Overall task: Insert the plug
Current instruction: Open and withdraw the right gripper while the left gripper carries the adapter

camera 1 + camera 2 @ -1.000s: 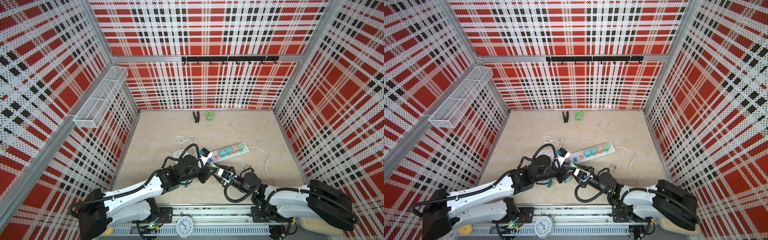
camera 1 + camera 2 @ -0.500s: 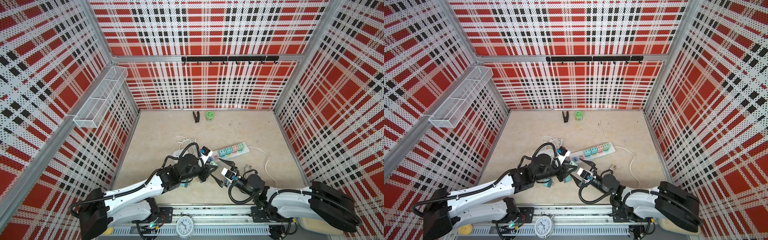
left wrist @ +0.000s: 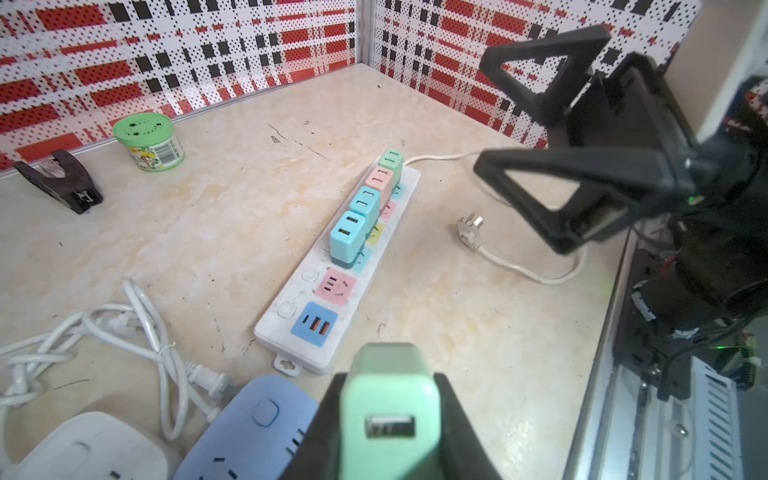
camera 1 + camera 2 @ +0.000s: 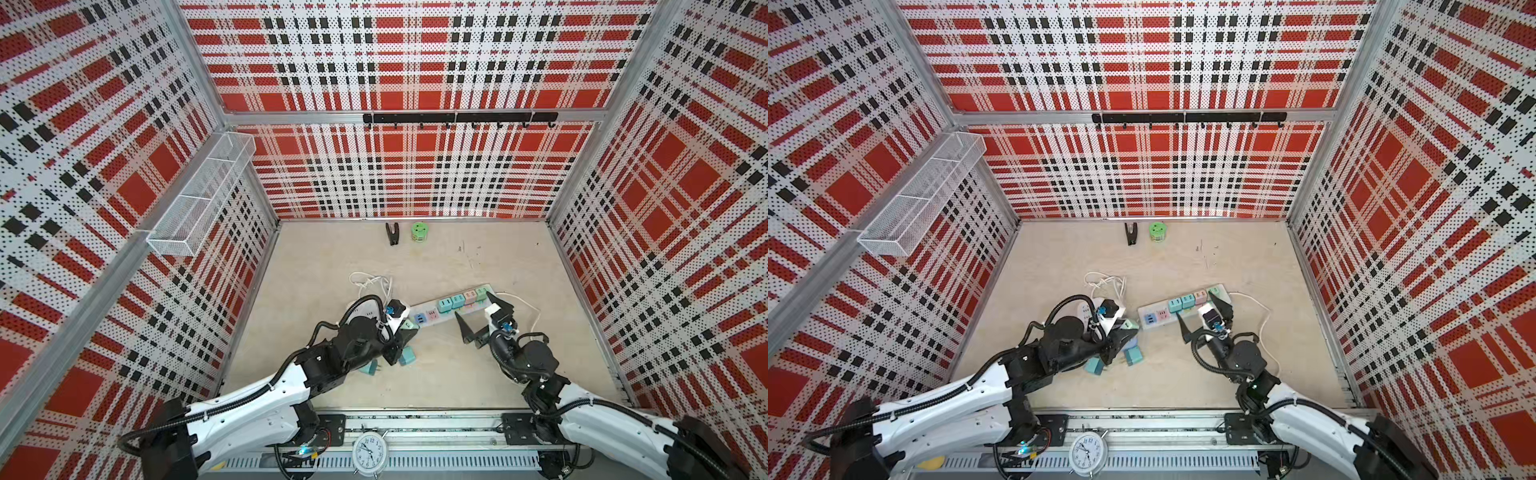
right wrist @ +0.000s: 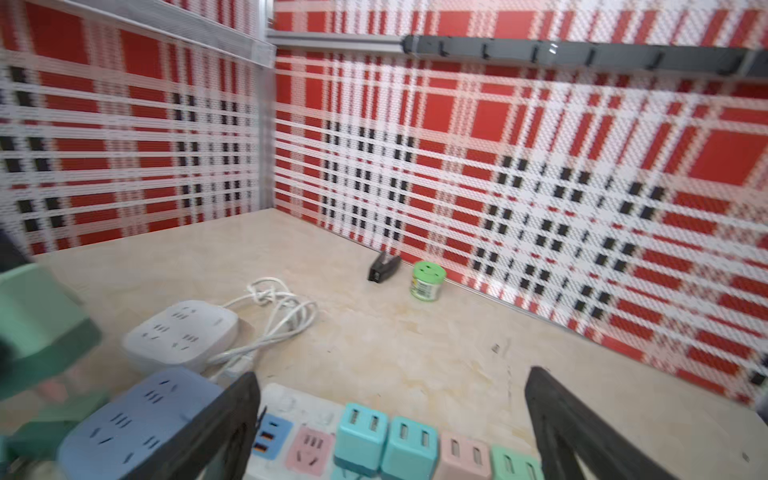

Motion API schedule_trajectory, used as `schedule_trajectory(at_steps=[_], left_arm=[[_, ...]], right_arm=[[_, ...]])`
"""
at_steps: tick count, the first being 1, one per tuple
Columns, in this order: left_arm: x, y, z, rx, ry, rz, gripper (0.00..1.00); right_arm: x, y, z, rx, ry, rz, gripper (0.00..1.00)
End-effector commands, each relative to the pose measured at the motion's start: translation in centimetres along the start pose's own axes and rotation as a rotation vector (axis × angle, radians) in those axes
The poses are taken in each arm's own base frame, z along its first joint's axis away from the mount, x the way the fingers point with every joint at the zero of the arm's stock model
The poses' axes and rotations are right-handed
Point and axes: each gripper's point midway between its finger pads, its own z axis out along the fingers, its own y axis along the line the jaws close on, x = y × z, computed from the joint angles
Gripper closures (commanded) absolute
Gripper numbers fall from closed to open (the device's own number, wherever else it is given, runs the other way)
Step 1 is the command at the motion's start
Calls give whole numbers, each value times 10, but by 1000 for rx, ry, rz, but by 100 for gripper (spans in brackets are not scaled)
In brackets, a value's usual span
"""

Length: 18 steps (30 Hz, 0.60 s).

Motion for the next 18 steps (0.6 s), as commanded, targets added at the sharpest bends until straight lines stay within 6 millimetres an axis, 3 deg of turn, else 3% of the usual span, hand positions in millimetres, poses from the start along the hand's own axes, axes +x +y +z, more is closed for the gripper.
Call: schedule_trajectory(at_steps=[1,4,8,13,18], left_arm=[[1,7,2,-35,9,95,100],[5,-13,9,75,38,219,100],[9,-15,27,90,87,310,100],[13,-15,53,173,135,331,100],[11,-1,76,248,160,292,100]], right_arm=[[13,-28,-2,101,60,108,0],[25,-56,-4,216,98,163,0],[42,-77,-5,295,139,217,0],[53,-86,-4,341,161,239,0],[58,-93,-1,384,167,251,0]])
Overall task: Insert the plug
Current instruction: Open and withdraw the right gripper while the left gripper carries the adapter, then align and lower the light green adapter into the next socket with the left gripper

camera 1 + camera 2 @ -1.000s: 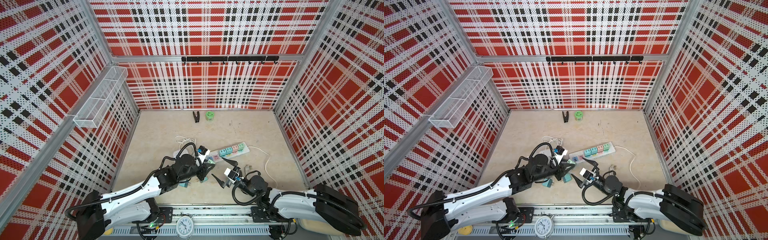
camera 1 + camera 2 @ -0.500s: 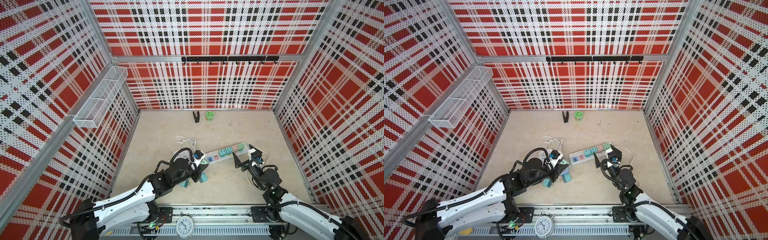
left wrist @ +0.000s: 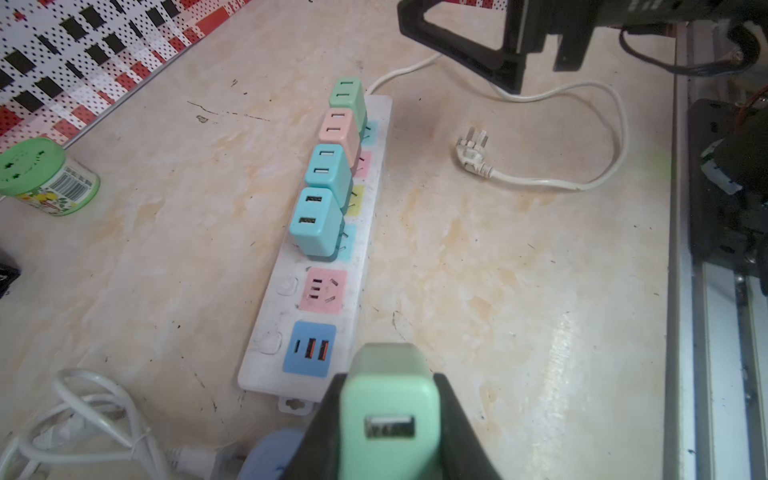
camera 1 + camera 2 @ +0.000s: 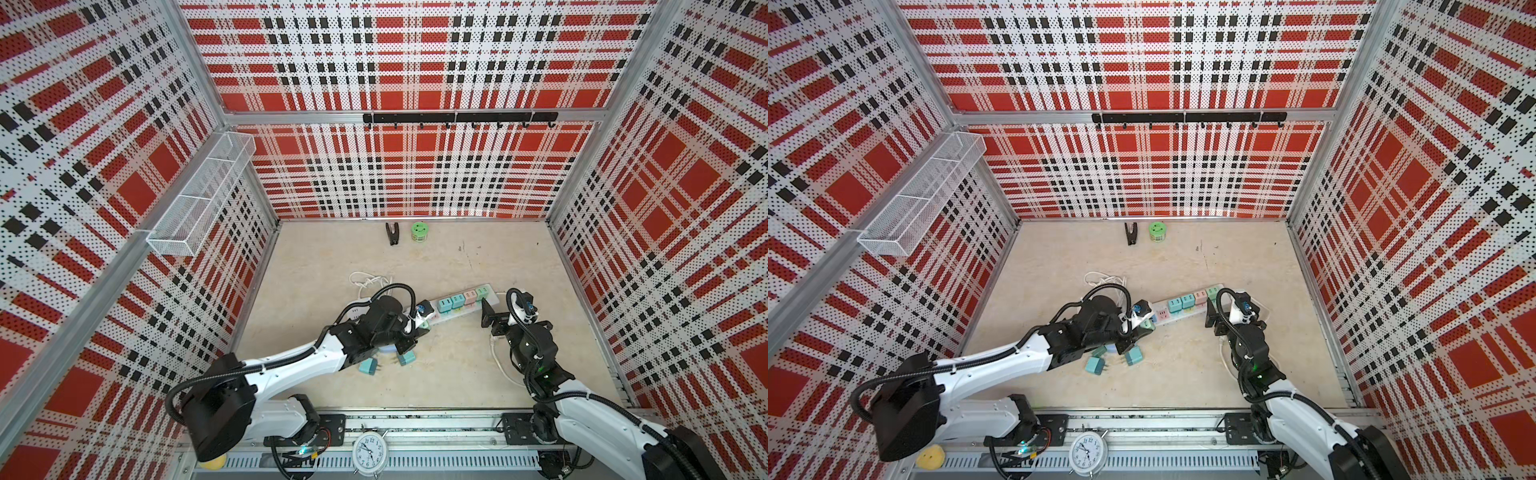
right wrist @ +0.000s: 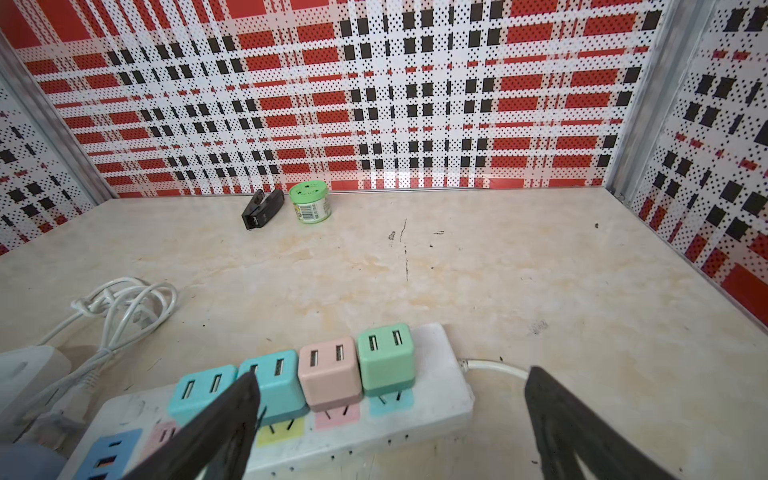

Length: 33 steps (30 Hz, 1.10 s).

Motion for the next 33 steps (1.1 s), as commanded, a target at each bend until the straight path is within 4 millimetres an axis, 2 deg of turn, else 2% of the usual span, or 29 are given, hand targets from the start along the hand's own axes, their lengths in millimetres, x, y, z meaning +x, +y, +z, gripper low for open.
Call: schedule_trajectory(at_steps=[1,6,9,20,25,33], left_arm=[[-19,3,6,92,-60,34,100],[-21,10,23,119,-45,55,100],[-14,13,33,137,-25,52,100],[-5,41,75,141,35,-40,100],[-5,48,85,127,51,-39,100],[6,57,93,89,117,-42,100]], right_arm=[[-18,-4,3,29,-63,55,0],[-15,-9,5,56,-52,67,0],[-15,-11,6,58,-49,73,0],[-13,-11,10,44,-32,87,0],[-12,-9,12,35,-23,85,0],[-12,-9,12,31,-22,83,0]])
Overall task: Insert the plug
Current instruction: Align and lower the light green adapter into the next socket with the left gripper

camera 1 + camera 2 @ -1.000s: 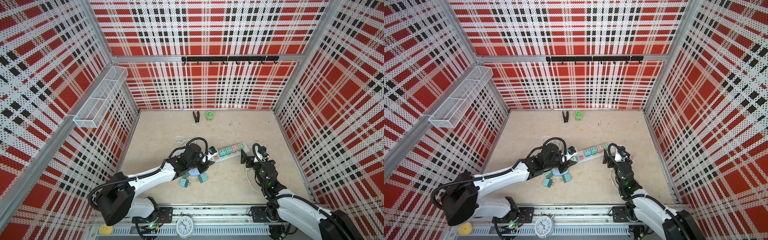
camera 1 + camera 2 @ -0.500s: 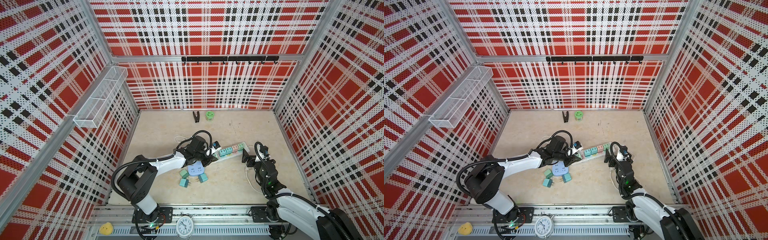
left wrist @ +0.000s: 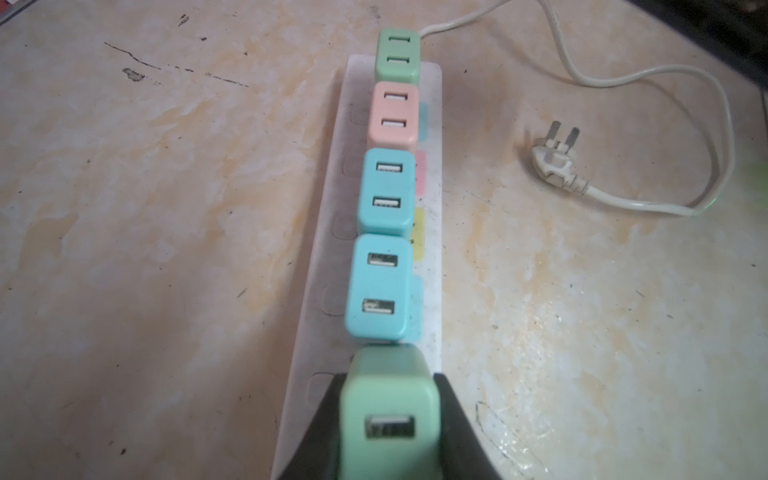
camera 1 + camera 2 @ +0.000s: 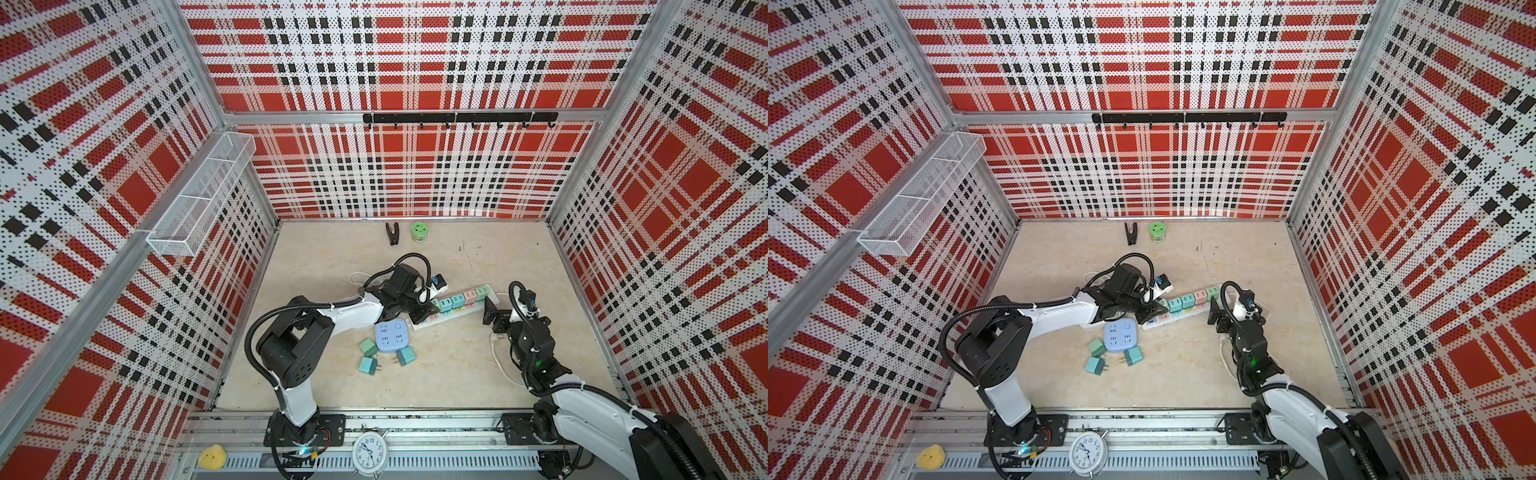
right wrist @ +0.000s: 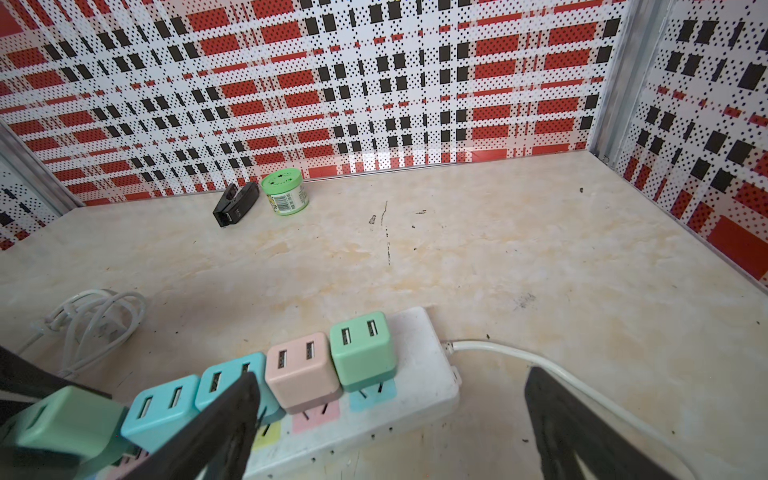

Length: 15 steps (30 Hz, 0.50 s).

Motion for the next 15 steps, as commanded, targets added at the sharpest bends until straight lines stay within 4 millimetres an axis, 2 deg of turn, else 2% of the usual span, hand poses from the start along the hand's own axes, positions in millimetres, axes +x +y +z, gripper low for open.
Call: schedule_trajectory(at_steps=[1,15], left_arm=[[1,5,3,-17,22,6,100],[15,9,13,-31,93,10,100]], right_arm=[[-21,6,3,-21,-60,27,0],[-21,7,4,-25,-55,25,0]])
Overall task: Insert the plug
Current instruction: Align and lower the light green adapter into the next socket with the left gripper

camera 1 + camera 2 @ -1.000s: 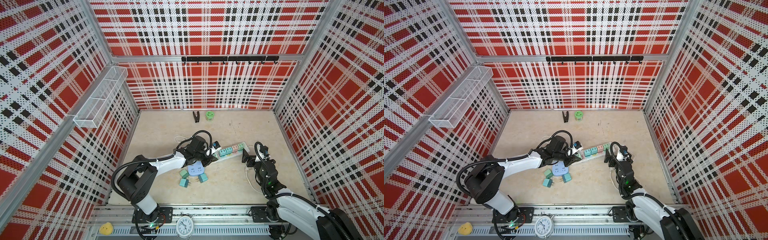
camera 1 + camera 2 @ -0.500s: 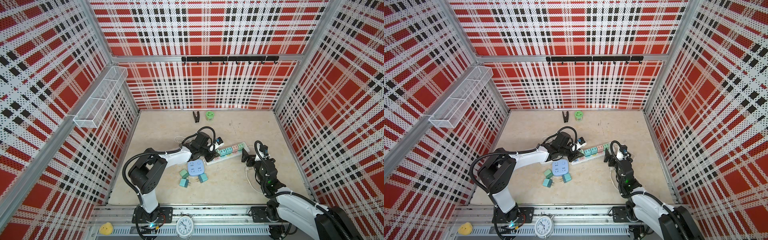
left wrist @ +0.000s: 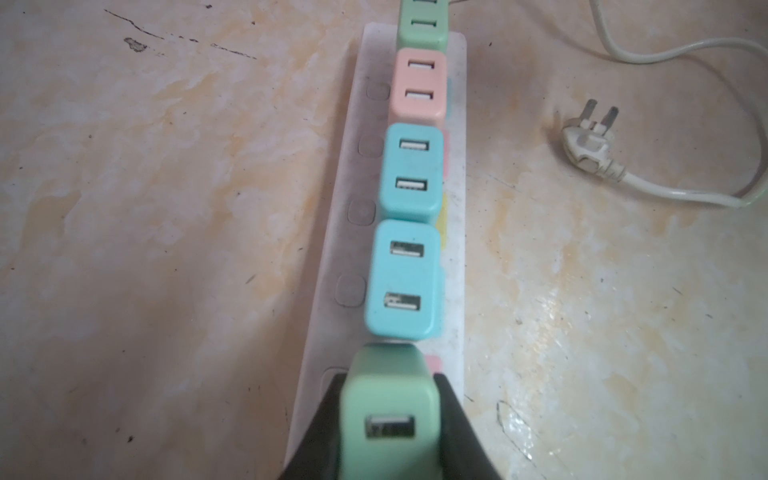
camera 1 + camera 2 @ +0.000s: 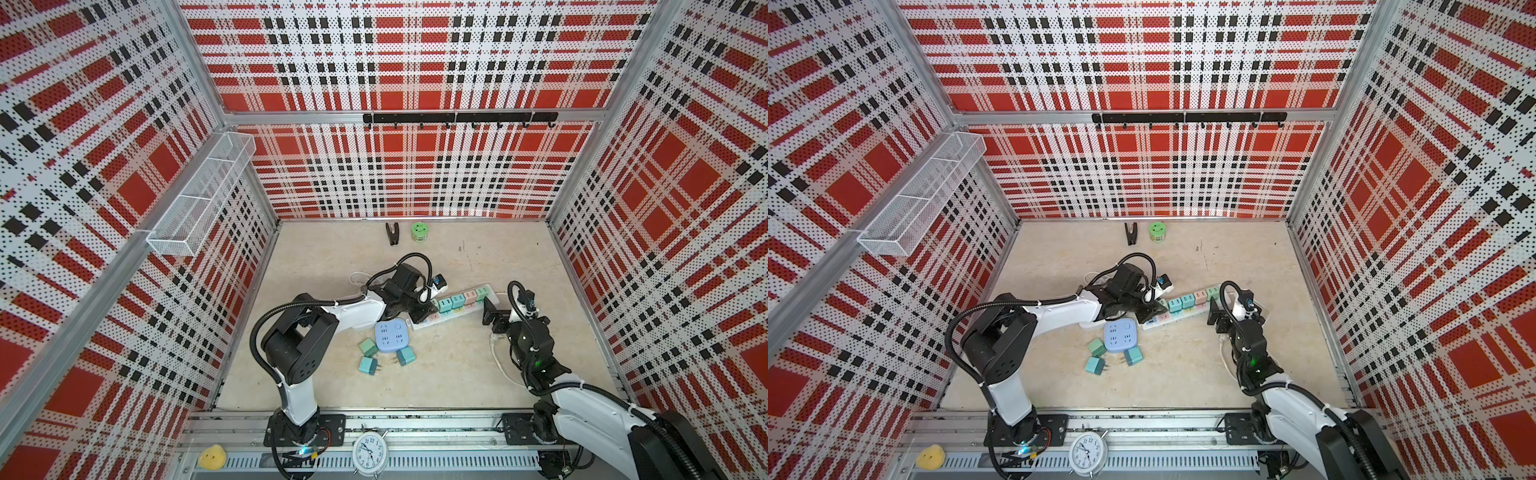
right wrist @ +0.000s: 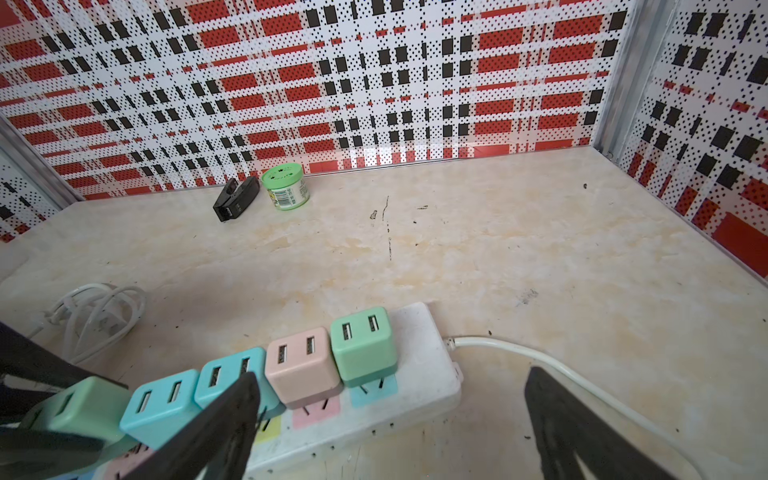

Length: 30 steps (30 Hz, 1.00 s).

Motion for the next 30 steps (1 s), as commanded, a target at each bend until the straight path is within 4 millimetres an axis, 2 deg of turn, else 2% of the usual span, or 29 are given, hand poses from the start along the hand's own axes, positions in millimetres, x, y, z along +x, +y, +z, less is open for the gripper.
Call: schedule_trajectory(at_steps=[1,10,30], left_arm=[[8,2,6,-9,51,15,100],[9,1,1,-29,90,32,100],[-2,-6,-12,-62,77,67,100]], right_arm=[[-23,6,3,-20,-64,29,0],[-23,7,4,-21,-61,26,0],[-21,8,5,-28,-53,27,0]])
